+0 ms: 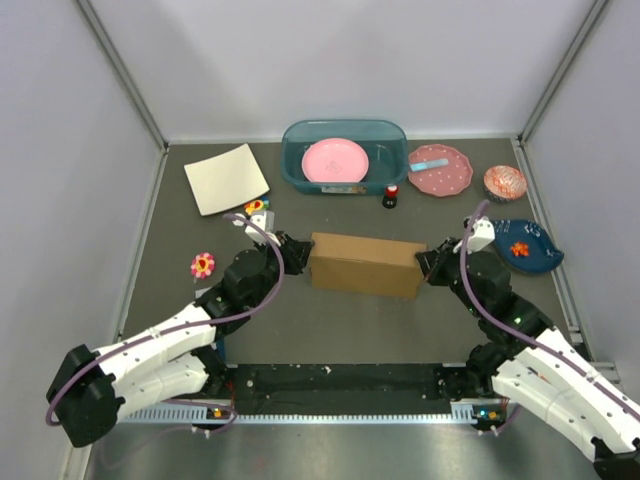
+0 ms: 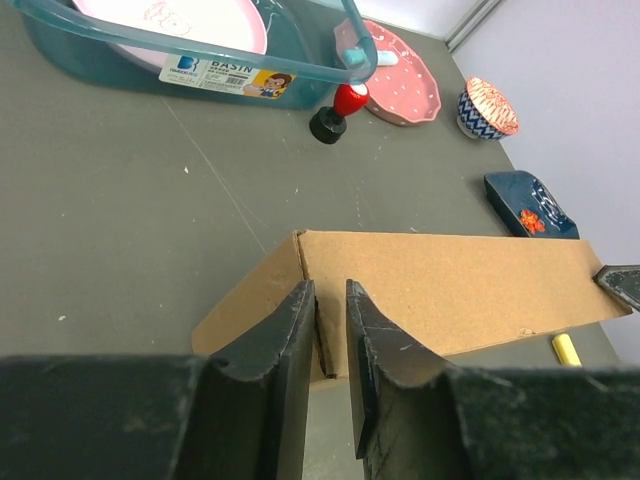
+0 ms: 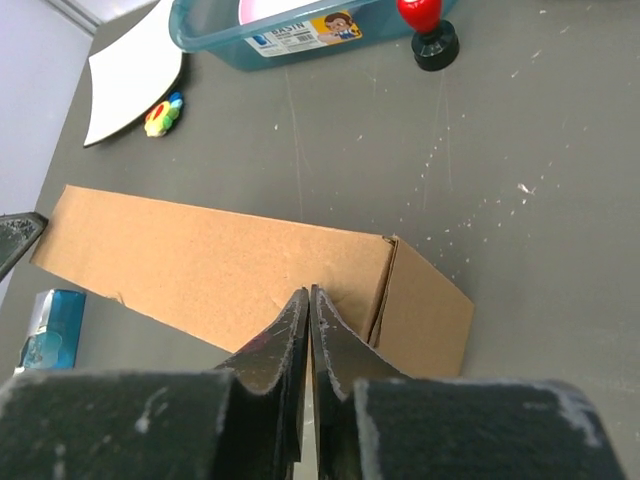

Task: Fold the paper box

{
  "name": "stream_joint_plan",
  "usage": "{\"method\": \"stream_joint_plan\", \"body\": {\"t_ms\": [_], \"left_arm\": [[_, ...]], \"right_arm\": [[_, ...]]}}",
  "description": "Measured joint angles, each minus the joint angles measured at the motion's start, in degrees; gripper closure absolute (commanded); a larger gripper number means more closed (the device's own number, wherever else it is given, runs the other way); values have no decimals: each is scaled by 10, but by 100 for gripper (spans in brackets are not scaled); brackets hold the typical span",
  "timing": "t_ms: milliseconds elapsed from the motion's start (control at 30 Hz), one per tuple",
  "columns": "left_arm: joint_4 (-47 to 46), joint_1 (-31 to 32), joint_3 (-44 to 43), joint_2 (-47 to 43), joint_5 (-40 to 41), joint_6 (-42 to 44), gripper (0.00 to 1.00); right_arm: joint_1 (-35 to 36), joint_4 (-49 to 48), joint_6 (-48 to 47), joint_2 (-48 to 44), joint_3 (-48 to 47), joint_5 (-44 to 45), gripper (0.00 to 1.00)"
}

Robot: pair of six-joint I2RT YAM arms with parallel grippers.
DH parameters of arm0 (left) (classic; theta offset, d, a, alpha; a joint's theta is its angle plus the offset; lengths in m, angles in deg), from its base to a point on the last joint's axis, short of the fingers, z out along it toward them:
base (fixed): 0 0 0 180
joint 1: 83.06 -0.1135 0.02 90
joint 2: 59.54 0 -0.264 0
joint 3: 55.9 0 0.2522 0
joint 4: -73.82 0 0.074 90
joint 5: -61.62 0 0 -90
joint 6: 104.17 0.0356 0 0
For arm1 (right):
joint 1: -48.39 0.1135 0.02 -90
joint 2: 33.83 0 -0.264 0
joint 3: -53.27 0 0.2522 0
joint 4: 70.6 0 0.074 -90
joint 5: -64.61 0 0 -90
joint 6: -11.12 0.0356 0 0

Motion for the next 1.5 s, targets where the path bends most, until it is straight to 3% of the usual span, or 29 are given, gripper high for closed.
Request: {"method": "stream_joint_plan", "body": {"t_ms": [33,133,200,367,500,600,833,1033,1333,1367,1400,1500], "left_arm": [[0,0,0,0,0,0,69],[8,0,0,-3,3,0,53],[22,0,3,-12,12,-2,48],[38,-3,11,-43,43,-5,42],[40,-10,6,-31,54,-4,43],[39,-12,-5,-8,51,-3,47],[22,-14,-26,39,-9,-4,57],[-1,1,75,-100,-47,-20,64],[132,15,122,-291,-79,-6,67],[141,17,128,-311,-81,-6,66],[156,20,137,-339,-85,-4,63],[193,24,155,-398,-94,2,45]], "right_arm": [[0,4,-2,3,-4,0,72],[1,13,-4,-6,-13,2,50],[2,28,-9,-17,-19,14,43],[2,76,-27,-13,-54,55,41],[2,85,-36,14,-67,69,46],[2,91,-43,38,-67,69,54],[2,62,-39,33,-38,41,59],[2,69,-27,-65,7,-3,66],[2,98,-17,-107,19,-106,62],[2,101,-14,-118,24,-116,59],[2,106,-11,-127,28,-125,50],[3,127,4,-142,37,-146,37]]}}
